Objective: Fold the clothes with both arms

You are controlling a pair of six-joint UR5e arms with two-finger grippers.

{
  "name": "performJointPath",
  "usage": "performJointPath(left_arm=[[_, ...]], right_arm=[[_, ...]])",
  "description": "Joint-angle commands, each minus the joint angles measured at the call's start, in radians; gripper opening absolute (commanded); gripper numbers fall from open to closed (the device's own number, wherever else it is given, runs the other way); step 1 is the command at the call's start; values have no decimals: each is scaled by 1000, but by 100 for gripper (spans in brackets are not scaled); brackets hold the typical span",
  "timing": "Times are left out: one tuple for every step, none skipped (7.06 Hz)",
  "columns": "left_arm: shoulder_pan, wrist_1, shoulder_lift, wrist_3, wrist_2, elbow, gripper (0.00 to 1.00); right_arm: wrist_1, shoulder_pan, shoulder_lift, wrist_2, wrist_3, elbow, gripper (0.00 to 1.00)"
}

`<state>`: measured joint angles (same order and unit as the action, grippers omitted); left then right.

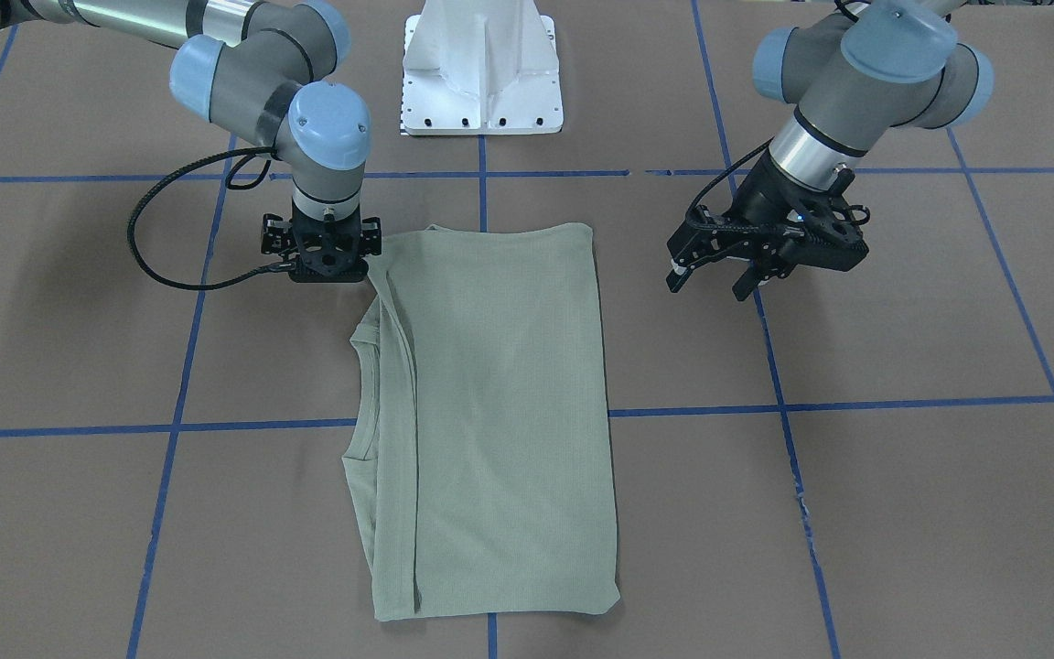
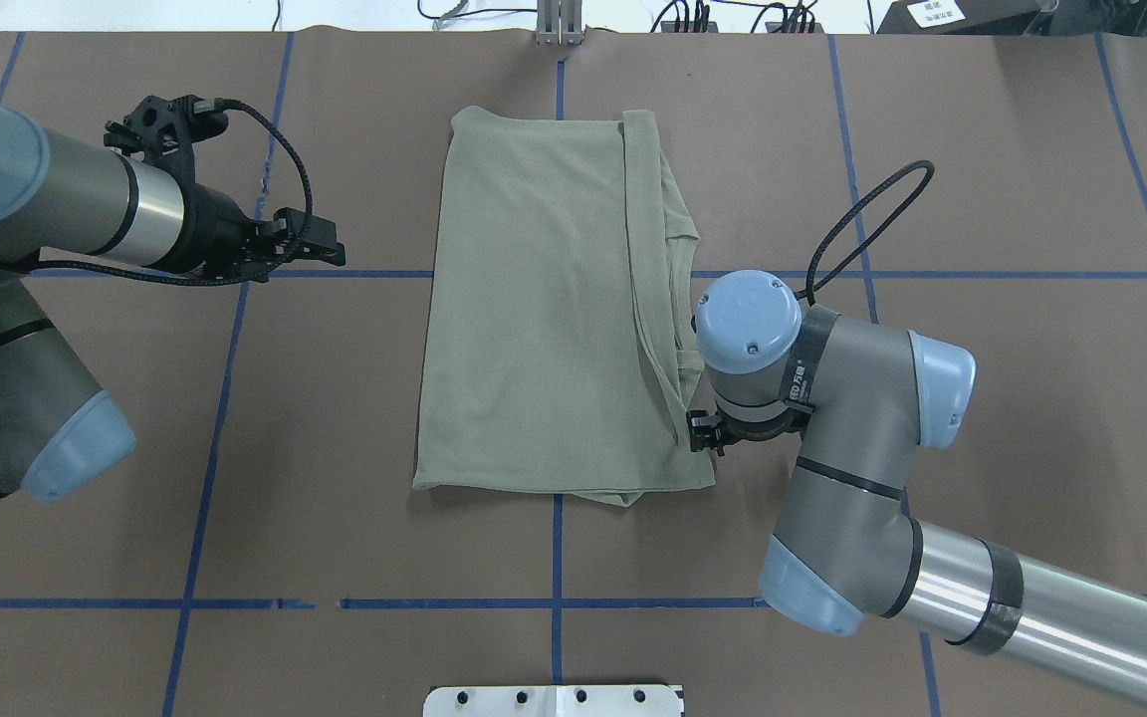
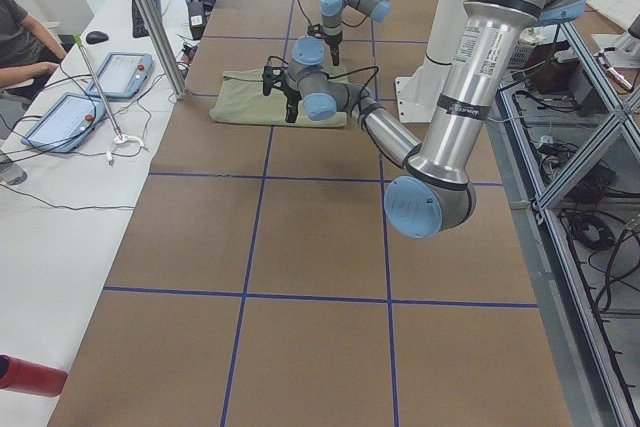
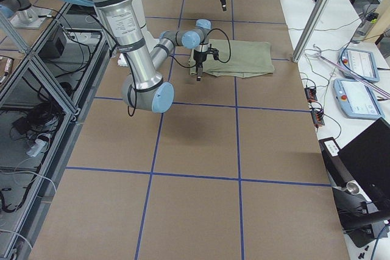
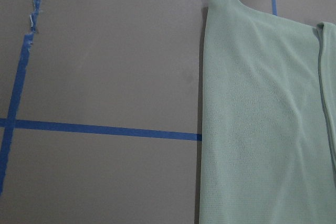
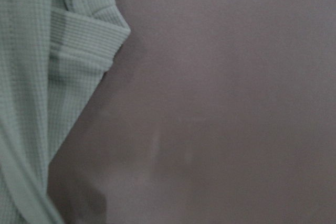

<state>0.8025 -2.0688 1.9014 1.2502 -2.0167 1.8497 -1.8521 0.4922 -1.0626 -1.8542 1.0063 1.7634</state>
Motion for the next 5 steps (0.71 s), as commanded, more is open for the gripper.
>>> performJointPath(left_arm=[[0,1,8,0,-5,0,100],[0,1,10,0,-5,-1,100],[0,-1,10,-3,-5,-4,100],[0,-1,10,-3,-5,-4,100],[0,-1,8,-5,-5,-4,100]], right_arm=[[1,38,37,-5,-6,33,100],[1,58,80,0,-37,21,100],[8,60,134,6,-64,-37,100],[57,60,212,21,-64,-156,100],[118,60,231,23,-63,-233,100]])
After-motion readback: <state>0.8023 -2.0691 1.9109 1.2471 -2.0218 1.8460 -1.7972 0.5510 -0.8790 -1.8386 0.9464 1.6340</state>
